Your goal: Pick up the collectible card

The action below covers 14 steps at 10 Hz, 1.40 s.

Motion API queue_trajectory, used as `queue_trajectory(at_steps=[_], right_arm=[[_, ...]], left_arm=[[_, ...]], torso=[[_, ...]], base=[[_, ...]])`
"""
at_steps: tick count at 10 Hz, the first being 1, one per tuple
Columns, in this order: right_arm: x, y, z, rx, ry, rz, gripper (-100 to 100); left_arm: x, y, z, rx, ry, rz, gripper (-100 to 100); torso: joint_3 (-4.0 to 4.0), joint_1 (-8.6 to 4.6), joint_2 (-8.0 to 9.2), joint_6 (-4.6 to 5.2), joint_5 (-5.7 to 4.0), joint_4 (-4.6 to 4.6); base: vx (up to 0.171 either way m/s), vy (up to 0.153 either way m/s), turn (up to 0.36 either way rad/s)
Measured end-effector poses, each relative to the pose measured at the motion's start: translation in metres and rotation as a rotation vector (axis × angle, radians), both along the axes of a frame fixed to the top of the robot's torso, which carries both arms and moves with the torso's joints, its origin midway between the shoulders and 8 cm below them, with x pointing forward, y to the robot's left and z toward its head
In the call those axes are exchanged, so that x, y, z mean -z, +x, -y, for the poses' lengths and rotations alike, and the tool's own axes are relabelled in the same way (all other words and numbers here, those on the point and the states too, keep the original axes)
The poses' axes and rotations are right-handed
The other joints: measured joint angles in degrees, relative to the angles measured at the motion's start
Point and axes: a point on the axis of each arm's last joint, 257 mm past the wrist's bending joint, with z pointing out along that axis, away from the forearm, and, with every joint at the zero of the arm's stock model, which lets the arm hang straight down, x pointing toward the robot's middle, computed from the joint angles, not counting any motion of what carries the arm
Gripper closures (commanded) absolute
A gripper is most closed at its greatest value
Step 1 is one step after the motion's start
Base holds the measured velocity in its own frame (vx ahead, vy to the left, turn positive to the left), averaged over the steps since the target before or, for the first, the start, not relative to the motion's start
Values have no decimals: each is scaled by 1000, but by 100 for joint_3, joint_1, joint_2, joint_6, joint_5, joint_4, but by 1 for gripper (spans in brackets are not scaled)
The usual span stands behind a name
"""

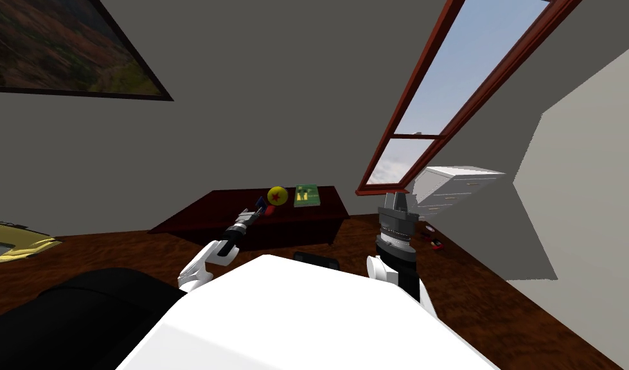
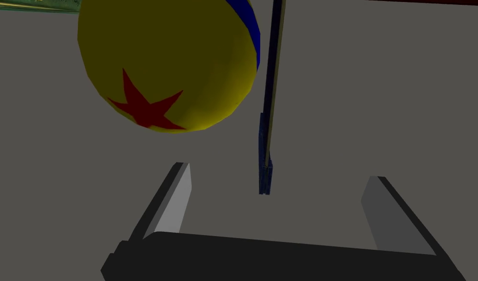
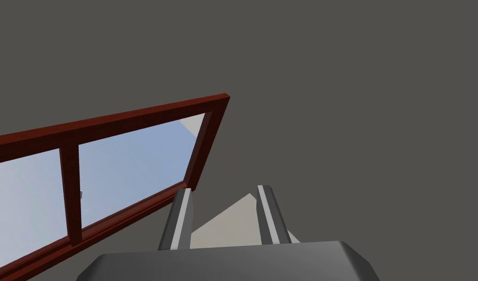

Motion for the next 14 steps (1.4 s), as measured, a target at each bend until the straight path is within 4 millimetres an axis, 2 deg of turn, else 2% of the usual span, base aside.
queue_trajectory(at_steps=[1,2,3,9,10,12,14], right_arm=[[0,0,0,0,0,0,0],[0,0,0,0,0,0,0],[0,0,0,0,0,0,0],[0,0,0,0,0,0,0],[0,0,0,0,0,0,0],[0,0,0,0,0,0,0],[0,0,0,0,0,0,0]], left_arm=[[-4,-2,-4,-3,6,-5,-100],[-4,-2,-5,-5,5,-5,0],[-4,-2,-5,-5,5,-5,-100],[2,44,-5,33,4,14,-100],[9,44,-9,23,-3,2,-100],[8,62,-9,40,1,10,-100],[17,66,-14,28,-8,-5,-100]], torso=[[-1,0,-2,0,0,0],[-1,10,-2,-1,2,-1],[-1,17,-1,0,4,0],[8,16,14,0,4,3],[3,19,5,-1,5,1],[11,16,18,0,4,4],[2,20,3,-2,5,1]], base=[[5,-23,-2],[0,0,0],[-58,-15,34],[-45,-15,7],[-51,-16,33],[-48,-11,6],[-24,-8,17]])
